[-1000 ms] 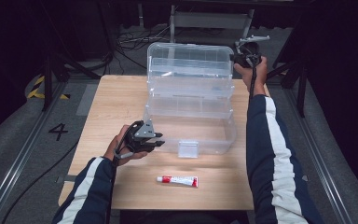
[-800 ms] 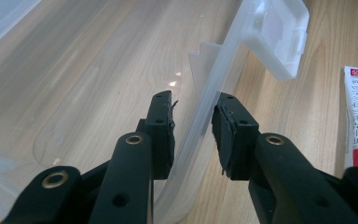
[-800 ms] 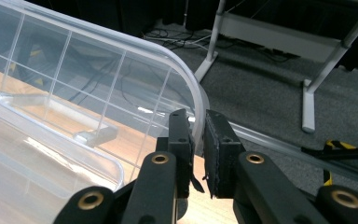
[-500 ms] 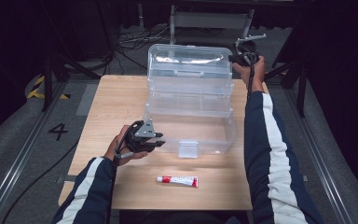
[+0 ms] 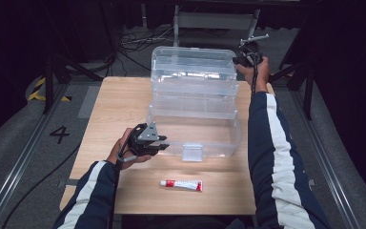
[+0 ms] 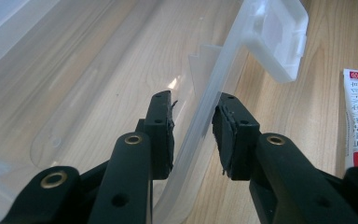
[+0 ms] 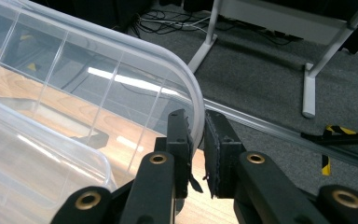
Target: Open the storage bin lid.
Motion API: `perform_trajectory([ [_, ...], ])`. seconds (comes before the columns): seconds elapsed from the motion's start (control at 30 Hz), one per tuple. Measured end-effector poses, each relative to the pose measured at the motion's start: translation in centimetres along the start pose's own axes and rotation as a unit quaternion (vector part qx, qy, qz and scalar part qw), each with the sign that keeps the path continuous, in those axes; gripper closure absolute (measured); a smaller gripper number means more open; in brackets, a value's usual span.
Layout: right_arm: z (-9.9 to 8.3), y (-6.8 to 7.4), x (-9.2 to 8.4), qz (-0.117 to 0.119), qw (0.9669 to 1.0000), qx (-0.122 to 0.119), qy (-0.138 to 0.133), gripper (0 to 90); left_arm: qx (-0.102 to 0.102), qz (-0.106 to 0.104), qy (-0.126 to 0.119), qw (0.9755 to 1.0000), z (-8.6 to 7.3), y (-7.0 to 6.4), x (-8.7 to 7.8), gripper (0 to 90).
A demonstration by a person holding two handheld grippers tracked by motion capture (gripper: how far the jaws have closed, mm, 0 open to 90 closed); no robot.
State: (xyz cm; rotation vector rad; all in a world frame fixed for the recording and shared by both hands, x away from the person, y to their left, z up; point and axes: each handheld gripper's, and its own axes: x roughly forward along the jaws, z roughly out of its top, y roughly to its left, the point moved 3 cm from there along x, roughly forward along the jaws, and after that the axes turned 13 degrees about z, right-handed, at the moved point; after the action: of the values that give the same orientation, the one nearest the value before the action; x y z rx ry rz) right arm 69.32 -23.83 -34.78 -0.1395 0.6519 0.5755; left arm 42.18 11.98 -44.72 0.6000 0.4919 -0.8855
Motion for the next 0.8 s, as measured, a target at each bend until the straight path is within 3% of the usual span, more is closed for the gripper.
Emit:
perform_trajectory([
  [0.53,-0.42,-0.43,0.91,-0.01,0.9994,0.004,0.034,81.5,-0.006,-0.01,-0.002,0.9999,-0.13,0.11,0.01,67.9],
  [0.8,-0.03,-0.05,0.34,-0.004,0.9995,-0.003,0.03,81.9,-0.012,-0.015,-0.005,0.9998,-0.11,0.12,0.23,68.3],
])
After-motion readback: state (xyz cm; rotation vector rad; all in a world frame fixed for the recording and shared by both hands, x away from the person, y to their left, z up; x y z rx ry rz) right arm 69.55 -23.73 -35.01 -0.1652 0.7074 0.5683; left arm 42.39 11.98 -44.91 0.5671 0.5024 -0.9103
